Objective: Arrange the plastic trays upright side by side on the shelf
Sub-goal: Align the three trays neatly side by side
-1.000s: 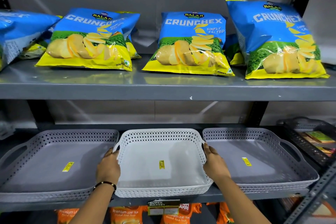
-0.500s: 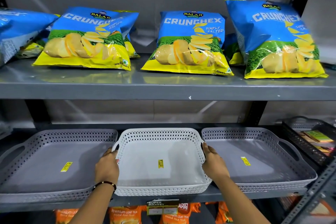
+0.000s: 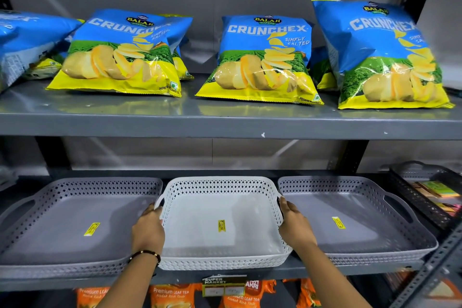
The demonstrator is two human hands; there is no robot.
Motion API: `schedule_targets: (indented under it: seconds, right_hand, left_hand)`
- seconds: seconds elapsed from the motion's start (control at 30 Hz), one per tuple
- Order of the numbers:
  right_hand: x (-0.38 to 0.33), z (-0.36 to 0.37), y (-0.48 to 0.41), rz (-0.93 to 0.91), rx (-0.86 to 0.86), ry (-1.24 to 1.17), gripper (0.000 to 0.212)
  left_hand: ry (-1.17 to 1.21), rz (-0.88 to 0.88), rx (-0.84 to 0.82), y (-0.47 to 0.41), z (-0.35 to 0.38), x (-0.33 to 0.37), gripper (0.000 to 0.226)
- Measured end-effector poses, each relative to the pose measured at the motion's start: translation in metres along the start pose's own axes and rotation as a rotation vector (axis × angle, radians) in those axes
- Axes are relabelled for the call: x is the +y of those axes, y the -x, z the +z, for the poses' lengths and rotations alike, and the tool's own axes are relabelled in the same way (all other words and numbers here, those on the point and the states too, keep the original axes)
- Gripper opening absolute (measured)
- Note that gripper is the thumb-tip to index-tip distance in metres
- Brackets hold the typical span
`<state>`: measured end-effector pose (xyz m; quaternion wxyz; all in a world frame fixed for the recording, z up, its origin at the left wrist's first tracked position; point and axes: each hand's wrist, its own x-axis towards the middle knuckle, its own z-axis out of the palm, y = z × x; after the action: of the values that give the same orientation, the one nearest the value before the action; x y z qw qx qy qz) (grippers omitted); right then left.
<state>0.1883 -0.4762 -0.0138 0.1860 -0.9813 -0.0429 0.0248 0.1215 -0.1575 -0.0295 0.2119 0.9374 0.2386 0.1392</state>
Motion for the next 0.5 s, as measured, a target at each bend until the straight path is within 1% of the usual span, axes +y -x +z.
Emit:
schedule_targets:
  seconds: [0.33,0.5]
  right_hand:
    - [0.0005,0.0007,0.0002,0.001,0.002,-0.017,0.075]
    - [0.0009,0.0006,-0.0004,0.003,0.009,-0.03,0.076]
  left_hand:
    - [0.001,-0.032,-0.003,-0.0014,0.0034,-0.0019,0.05]
    - [-0.009,-0.015,0.008,-0.0018,0.0039,-0.0018,0.046]
